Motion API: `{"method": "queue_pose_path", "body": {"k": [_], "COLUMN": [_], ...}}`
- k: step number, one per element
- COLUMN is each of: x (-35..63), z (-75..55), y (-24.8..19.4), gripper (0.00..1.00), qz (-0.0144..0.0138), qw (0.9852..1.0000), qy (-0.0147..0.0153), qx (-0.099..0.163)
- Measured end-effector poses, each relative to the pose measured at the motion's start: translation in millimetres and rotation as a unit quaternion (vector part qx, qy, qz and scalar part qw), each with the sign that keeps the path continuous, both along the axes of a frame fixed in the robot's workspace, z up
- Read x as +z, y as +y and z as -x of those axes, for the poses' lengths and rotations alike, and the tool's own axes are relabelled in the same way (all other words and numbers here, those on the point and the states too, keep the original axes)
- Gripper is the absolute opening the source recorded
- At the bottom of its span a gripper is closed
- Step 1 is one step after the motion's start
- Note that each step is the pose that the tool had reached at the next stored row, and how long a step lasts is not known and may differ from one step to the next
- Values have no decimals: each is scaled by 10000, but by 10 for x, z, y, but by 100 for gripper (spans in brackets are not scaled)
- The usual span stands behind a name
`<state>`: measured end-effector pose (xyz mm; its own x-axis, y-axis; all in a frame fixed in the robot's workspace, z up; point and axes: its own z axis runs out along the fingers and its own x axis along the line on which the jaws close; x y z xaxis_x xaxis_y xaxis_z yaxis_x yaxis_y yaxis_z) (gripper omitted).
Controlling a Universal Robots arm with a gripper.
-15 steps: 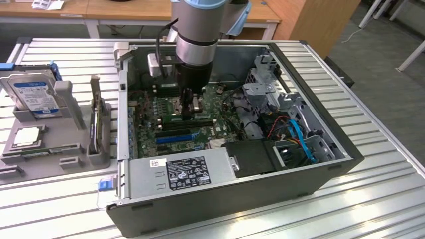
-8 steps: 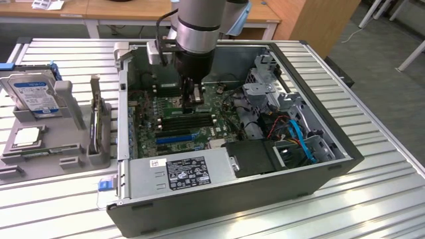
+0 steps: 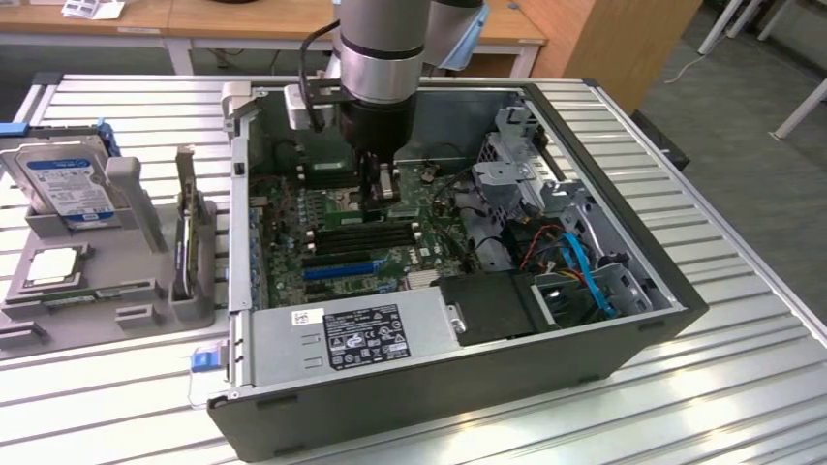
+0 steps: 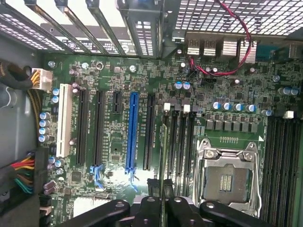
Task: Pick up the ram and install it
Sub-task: 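Insert the ram into the slot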
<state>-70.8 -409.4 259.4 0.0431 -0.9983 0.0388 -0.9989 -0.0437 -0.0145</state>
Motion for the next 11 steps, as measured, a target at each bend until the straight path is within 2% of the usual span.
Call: {"method": "queue_pose_path", "body": {"k": [2,3,7,8,11], "x": [2,1,0,1,0], "z": [23,46,116,125,128], "y": [-1,0,0,0,0], "gripper": [13,13,13,13,13], "qz": [2,1,0,1,0], "qw": [10000,10000,9997,9996,9996], "qy": [-17,-48,-241,-266,-270], "qx": [0,0,0,-1,0]}}
